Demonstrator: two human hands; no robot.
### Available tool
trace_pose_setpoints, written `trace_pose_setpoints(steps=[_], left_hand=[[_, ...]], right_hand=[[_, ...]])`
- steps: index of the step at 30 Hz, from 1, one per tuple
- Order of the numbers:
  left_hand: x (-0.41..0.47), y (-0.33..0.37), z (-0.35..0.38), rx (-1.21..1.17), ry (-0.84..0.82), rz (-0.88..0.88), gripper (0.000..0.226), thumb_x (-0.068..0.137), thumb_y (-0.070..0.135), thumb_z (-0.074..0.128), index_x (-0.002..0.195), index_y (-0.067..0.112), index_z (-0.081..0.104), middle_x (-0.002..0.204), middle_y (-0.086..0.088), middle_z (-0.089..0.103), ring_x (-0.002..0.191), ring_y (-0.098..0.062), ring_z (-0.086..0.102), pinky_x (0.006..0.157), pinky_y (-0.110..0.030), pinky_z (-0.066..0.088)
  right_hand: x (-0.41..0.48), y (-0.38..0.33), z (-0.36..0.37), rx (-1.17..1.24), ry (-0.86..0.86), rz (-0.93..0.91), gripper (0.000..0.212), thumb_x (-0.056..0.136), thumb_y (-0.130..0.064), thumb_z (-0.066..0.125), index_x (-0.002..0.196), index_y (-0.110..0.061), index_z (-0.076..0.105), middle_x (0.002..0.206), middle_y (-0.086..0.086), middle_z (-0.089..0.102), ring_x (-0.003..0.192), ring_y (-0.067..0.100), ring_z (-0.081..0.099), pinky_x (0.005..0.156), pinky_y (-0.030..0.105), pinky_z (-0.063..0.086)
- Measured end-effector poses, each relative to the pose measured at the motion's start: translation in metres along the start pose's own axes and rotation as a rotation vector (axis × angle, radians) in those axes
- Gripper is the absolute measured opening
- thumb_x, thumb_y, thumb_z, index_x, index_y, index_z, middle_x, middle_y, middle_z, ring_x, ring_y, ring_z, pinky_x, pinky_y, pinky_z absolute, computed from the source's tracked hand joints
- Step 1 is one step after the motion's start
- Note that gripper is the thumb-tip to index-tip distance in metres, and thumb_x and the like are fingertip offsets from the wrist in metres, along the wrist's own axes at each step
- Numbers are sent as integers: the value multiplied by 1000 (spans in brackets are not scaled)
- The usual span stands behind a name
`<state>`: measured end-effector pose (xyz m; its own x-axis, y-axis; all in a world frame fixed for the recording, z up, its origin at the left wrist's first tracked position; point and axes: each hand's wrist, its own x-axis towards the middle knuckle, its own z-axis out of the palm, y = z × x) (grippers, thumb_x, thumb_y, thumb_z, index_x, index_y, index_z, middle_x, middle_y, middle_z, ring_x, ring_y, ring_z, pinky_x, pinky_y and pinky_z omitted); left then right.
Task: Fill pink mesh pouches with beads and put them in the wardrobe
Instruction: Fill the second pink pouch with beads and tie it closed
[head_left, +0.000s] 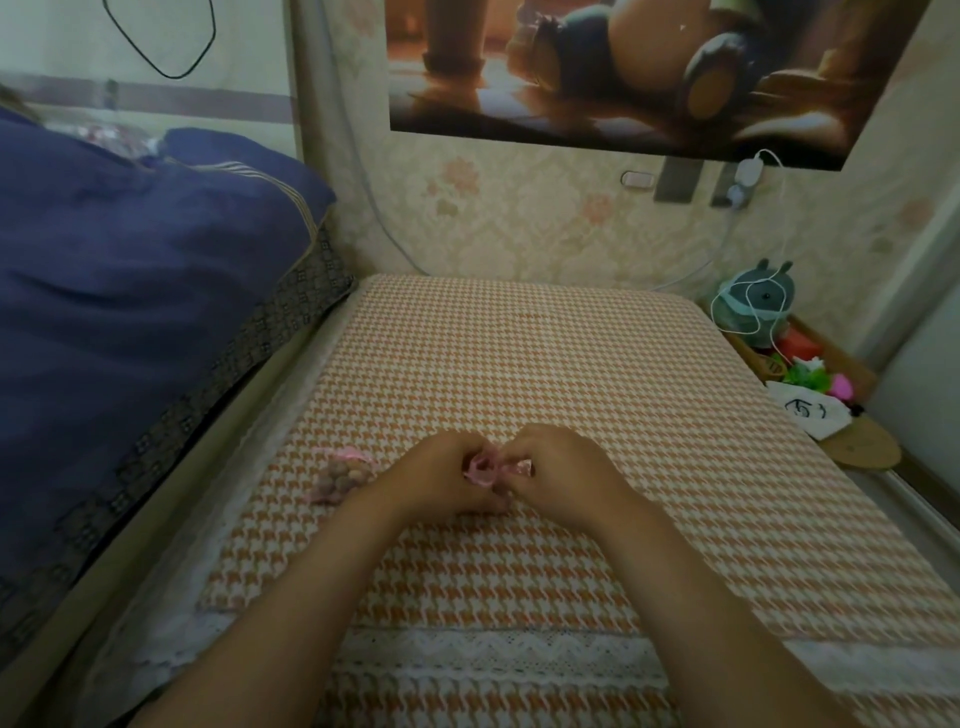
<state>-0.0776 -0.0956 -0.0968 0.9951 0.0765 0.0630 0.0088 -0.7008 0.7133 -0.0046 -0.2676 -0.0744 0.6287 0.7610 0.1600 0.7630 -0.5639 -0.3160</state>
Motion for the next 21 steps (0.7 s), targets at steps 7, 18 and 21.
trace_pose_setpoints(steps=[7,18,21], left_hand=[[6,-5,-2,-6,-1,27,31,65,43,83,90,30,70,82,8,70,77,-6,66,69,-30,53],[3,-2,-6,-1,8,-15,24,79,40,77,98,26,73,80,7,71,65,1,60,58,-17,46],[2,1,-9,-21,-34,-23,27,80,38,77,104,26,73,86,9,72,73,-4,65,61,-18,50]], right_hand=[[4,-1,-6,-2,16,-12,25,93,-37,57,113,-39,72,107,-12,59,95,11,57,78,36,51],[1,10,-8,179,44,73,33,88,-41,67,119,-42,54,108,-19,61,82,-1,56,78,30,53],[-1,11,-3,324,-63,152,46,87,-42,69,130,-40,53,106,-18,61,86,2,61,82,31,54]])
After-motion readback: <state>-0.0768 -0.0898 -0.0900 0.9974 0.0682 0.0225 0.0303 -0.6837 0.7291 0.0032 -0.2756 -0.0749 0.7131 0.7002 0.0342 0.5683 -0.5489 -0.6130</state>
